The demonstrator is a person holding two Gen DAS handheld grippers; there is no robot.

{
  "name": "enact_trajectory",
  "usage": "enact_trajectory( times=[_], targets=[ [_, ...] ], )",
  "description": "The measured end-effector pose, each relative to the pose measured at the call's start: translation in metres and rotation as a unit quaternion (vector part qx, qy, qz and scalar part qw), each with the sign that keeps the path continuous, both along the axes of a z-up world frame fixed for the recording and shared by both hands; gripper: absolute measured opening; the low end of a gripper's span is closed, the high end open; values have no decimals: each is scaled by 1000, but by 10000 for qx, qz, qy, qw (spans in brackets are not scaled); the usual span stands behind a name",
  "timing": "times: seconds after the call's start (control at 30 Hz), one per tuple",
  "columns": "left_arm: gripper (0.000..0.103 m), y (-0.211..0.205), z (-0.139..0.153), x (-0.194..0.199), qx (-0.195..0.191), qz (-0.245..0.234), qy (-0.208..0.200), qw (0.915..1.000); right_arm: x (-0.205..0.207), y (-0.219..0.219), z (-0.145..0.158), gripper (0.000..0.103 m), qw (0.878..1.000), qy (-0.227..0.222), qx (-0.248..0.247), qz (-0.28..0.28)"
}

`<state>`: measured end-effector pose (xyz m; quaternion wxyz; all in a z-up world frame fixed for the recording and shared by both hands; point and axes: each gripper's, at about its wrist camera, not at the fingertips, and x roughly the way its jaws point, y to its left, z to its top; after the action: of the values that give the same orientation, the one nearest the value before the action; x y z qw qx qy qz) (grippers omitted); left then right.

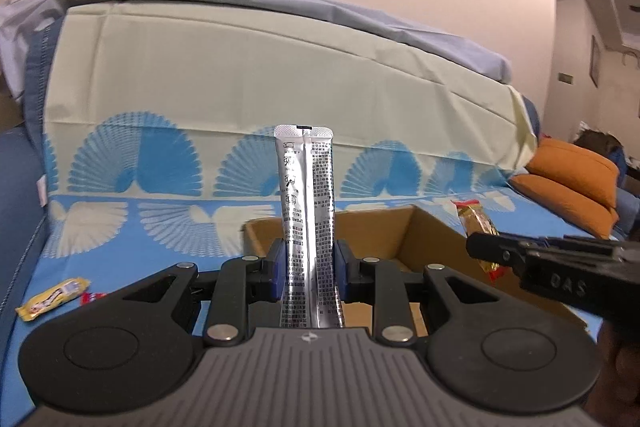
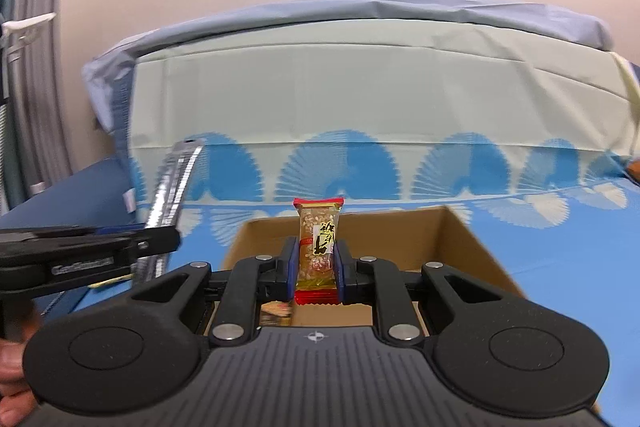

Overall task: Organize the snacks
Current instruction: 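Carry the cake packet and silver stick packet over the cardboard box with both tools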

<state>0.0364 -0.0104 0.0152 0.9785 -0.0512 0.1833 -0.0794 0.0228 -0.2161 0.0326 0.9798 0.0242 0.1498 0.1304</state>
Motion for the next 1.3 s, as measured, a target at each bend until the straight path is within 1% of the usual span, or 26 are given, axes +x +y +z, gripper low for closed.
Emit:
enact_trajectory(
  times=[0.23, 0.43, 0.67, 1.3],
  targets=[
    [28, -29, -8, -1, 93, -310, 35, 9995, 10, -33, -7, 19, 9985, 149, 157, -500],
    [28, -50, -14, -1, 170, -554, 53, 9983, 12, -45, -12, 19, 9971, 178, 152, -718],
    [28, -64, -23, 0, 285, -770, 137, 9965, 12, -50, -13, 19, 9966, 172, 147, -794],
    [28, -66, -24, 6, 245, -797, 187, 9963, 9, -48, -13, 19, 9962, 123, 138, -852]
  ],
)
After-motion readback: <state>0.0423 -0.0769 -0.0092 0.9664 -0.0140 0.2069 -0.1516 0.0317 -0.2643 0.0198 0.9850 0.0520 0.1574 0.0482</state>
